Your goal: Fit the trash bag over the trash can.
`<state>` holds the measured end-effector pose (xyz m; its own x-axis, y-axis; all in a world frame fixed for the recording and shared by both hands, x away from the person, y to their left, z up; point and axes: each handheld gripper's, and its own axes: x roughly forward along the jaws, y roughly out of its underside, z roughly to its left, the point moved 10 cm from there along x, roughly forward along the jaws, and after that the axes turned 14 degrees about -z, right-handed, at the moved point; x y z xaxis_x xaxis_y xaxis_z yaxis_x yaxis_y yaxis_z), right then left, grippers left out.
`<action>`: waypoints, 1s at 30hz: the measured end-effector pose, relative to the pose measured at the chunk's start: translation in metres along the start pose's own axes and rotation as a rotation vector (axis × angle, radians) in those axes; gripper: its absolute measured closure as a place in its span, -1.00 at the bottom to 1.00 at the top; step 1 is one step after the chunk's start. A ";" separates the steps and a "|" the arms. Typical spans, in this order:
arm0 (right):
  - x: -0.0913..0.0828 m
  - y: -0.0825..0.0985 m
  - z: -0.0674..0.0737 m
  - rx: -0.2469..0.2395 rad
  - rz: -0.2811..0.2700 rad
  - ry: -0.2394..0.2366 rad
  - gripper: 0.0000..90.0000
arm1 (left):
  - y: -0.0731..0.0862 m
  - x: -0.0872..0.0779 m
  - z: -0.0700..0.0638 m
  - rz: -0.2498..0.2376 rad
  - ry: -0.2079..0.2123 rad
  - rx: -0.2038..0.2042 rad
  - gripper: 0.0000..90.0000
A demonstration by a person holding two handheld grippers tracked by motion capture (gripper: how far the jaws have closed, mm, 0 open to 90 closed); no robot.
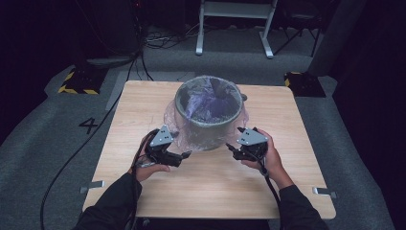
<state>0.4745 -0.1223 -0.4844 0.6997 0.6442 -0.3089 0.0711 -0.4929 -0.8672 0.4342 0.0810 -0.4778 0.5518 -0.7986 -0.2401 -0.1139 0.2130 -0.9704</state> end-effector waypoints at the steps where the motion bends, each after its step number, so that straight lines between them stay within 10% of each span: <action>1: 0.001 0.000 -0.001 -0.006 0.002 0.013 -0.01 | -0.001 -0.002 -0.001 0.001 0.002 0.002 -0.66; 9: 0.001 -0.002 -0.003 -0.005 -0.022 0.011 0.74 | 0.007 -0.030 -0.003 -0.006 -0.082 0.033 -0.65; 16: 0.000 -0.006 0.002 -0.017 -0.026 -0.019 0.78 | -0.019 -0.037 -0.003 -0.101 -0.113 0.081 -0.66; 23: 0.001 -0.010 0.001 -0.009 -0.033 -0.028 0.76 | -0.031 -0.015 0.002 -0.066 -0.080 0.080 -0.66; 30: 0.001 -0.011 0.001 -0.001 -0.032 -0.040 0.91 | -0.020 -0.005 0.017 0.018 -0.077 0.110 0.71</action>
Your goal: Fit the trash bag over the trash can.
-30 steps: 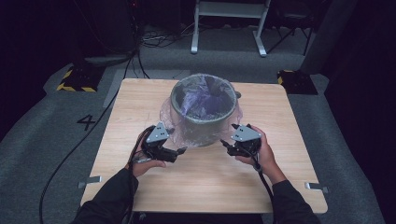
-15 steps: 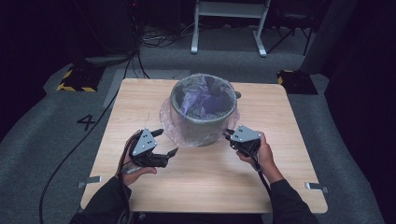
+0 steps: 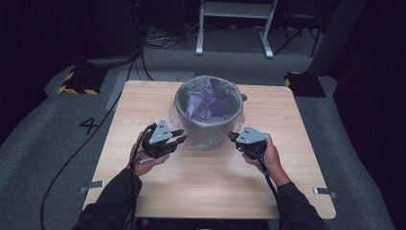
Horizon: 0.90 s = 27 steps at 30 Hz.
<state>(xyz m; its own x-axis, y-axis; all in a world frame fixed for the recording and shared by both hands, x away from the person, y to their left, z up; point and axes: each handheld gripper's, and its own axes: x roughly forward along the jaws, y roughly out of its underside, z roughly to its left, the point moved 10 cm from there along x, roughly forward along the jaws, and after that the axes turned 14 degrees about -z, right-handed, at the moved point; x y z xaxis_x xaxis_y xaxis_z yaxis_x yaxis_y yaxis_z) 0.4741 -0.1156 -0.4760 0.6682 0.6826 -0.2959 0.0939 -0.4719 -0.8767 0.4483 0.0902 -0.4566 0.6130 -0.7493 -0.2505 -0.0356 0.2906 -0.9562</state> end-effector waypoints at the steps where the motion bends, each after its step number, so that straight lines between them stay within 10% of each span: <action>1: 0.001 0.001 0.000 0.009 0.001 0.000 0.94 | 0.001 0.001 0.001 -0.001 0.000 -0.003 0.89; 27: 0.021 0.048 0.016 0.109 0.116 -0.079 1.00 | 0.059 0.023 0.001 0.142 0.071 -0.081 1.00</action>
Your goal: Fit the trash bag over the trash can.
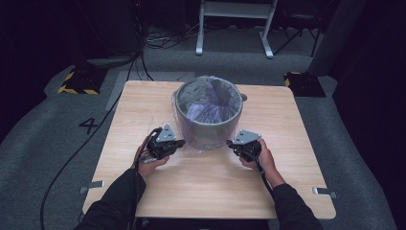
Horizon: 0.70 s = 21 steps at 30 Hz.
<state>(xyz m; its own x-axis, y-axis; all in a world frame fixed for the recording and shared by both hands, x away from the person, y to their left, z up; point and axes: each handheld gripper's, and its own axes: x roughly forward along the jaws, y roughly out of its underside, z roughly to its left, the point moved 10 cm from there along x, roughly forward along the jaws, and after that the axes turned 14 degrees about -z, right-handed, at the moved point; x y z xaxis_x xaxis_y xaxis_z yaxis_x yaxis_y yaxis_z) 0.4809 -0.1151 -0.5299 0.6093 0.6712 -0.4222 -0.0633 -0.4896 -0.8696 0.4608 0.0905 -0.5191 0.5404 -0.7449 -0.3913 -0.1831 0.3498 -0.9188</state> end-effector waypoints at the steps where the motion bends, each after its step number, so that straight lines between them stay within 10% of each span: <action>1: 0.001 0.001 0.001 0.003 0.005 -0.004 1.00 | 0.003 0.001 0.001 0.010 -0.004 -0.001 1.00; 7: 0.004 0.010 0.000 0.068 0.009 -0.028 1.00 | 0.017 0.002 0.002 0.040 -0.010 -0.014 1.00; 11: -0.005 0.009 -0.001 0.112 -0.055 -0.051 0.92 | 0.011 -0.006 -0.002 -0.055 0.010 -0.052 0.99; 21: -0.033 0.011 -0.008 0.161 -0.106 -0.043 0.24 | 0.013 -0.028 -0.018 -0.033 0.027 -0.077 -0.47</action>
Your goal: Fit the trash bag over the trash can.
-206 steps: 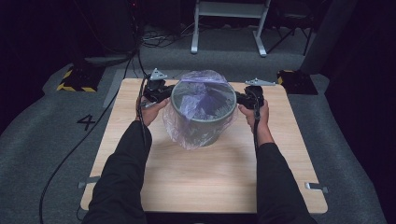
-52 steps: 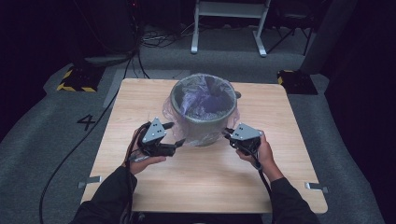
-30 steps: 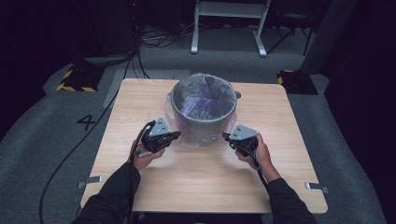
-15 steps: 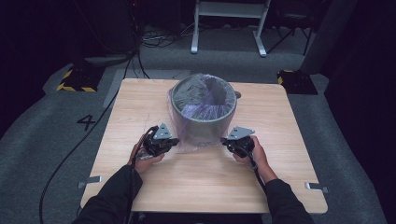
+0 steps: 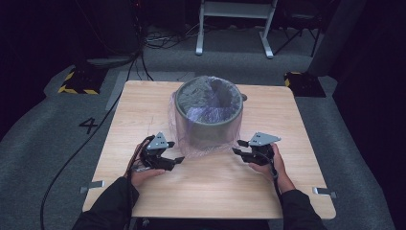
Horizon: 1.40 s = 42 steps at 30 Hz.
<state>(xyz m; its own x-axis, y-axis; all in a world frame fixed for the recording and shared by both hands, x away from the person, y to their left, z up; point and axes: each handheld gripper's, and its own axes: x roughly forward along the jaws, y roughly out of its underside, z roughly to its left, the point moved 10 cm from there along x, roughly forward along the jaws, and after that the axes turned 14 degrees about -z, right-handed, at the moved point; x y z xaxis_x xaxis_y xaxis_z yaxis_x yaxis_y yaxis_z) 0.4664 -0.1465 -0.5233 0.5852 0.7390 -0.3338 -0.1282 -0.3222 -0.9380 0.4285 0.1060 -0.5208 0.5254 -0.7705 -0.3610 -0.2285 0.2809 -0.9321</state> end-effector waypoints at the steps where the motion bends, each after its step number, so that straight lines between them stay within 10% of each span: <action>1: -0.003 0.000 0.000 0.006 0.003 -0.003 0.16 | 0.002 -0.003 0.000 0.001 -0.013 -0.001 -0.55; 8: -0.024 -0.010 -0.009 0.085 -0.053 0.012 -0.37 | 0.019 -0.019 -0.003 0.035 -0.051 0.008 -0.65; 16: -0.040 -0.037 -0.016 0.140 -0.148 0.002 -0.51 | 0.040 -0.028 -0.005 0.096 -0.059 0.011 -0.65; 42: -0.042 -0.157 -0.029 -0.008 -0.241 0.046 -0.51 | 0.068 -0.027 -0.009 0.172 -0.021 0.006 -0.66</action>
<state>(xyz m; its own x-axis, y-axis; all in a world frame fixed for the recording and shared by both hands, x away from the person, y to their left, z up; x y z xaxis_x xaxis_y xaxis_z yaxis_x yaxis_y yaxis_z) 0.4852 -0.1438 -0.3595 0.6340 0.7674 -0.0953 0.0261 -0.1445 -0.9892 0.3914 0.1406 -0.5741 0.4961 -0.6986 -0.5156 -0.3113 0.4112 -0.8567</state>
